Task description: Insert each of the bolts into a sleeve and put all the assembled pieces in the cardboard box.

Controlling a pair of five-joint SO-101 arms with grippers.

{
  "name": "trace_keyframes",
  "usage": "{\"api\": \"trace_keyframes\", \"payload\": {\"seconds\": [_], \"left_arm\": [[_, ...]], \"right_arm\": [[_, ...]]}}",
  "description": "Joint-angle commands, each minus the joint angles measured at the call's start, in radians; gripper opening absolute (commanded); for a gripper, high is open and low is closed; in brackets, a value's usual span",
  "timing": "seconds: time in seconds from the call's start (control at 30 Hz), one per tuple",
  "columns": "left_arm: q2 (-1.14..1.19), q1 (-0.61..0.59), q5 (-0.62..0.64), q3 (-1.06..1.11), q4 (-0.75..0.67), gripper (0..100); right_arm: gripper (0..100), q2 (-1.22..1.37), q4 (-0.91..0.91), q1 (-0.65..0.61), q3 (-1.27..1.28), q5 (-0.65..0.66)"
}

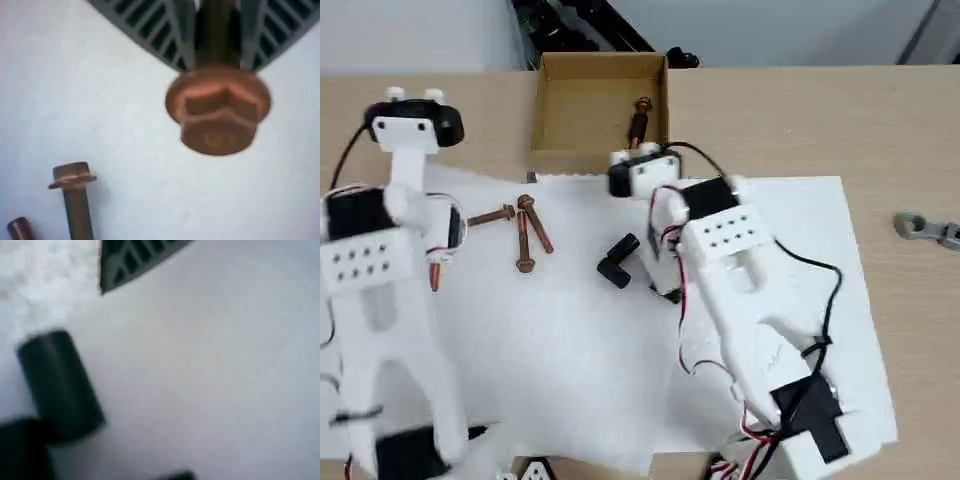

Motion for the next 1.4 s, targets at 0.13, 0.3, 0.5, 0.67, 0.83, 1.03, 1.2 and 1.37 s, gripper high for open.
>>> {"api": "trace_keyframes", "payload": {"seconds": [0.13,0.3,0.5,0.67,0.83,1.03,1.2,1.37], "left_arm": [[-0.204,0.006,-0.008,-0.002,0.075,1],[-0.261,0.006,-0.009,0.111,0.071,1],[-0.307,0.006,-0.009,0.139,0.071,1],[-0.308,0.006,-0.008,0.139,0.072,1],[-0.313,0.006,-0.008,0.139,0.075,1],[-0.313,0.006,-0.008,0.142,0.077,1],[-0.313,0.006,-0.008,0.177,0.071,1],[-0.313,0.006,-0.008,0.186,0.071,1]], "right_arm": [[18.4,0.033,-0.163,-0.13,-0.012,-0.08],[20.8,0.15,-0.193,-0.131,-0.015,-0.086],[32.6,0.217,-0.213,-0.133,-0.052,-0.086],[33.2,0.242,-0.209,-0.142,-0.115,-0.086],[33.2,0.28,-0.213,-0.182,-0.164,-0.086],[33.2,0.348,-0.263,-0.223,-0.181,-0.086],[33.2,0.407,-0.326,-0.223,-0.181,-0.086],[33.2,0.452,-0.349,-0.226,-0.181,-0.087]]}}
